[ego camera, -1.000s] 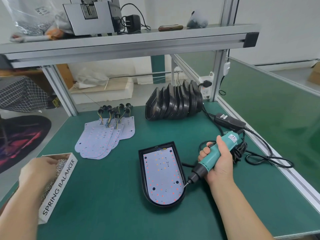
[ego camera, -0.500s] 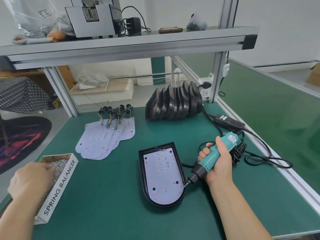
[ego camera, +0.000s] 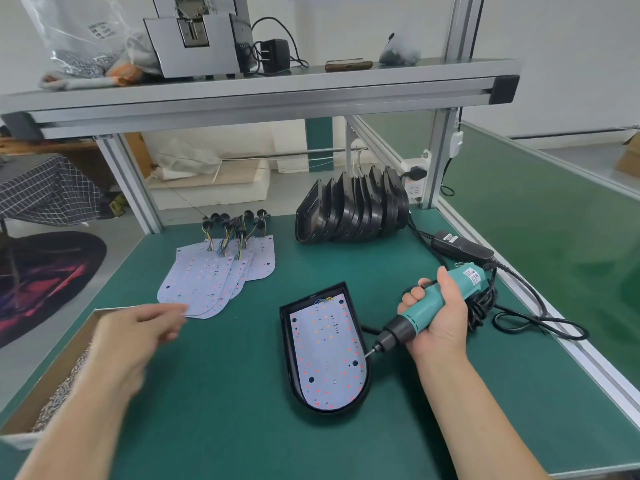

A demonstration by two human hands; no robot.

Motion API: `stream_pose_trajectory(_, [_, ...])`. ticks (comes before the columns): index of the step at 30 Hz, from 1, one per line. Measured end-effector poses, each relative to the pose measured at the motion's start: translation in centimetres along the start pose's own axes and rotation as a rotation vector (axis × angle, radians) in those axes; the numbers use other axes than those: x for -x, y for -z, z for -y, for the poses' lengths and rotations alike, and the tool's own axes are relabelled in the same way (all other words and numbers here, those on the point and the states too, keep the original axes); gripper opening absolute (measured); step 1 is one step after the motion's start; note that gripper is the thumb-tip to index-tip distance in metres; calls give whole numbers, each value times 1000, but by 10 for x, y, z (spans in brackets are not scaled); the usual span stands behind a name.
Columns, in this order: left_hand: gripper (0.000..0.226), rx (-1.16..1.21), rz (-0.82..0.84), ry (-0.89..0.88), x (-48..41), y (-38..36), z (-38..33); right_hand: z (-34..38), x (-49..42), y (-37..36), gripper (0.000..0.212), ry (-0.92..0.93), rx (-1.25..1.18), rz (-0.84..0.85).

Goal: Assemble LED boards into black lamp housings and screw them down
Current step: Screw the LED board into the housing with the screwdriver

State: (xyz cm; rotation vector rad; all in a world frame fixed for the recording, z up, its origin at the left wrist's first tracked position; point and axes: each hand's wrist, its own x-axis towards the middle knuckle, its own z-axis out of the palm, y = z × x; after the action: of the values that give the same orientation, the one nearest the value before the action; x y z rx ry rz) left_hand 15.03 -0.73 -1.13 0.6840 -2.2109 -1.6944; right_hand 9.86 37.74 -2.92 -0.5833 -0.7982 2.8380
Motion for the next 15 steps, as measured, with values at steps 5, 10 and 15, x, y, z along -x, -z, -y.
stream_pose_trajectory(5, [21, 583, 438, 292, 81, -90, -42, 1, 14, -32, 32, 38, -48, 17])
stream_pose_trajectory(10, [8, 771, 581, 471, 118, -131, -50, 6, 31, -62, 26, 181, -65, 45])
stream_pose_trajectory(15, [11, 865, 606, 555, 127, -135, -54, 9, 47, -75, 27, 331, -9, 84])
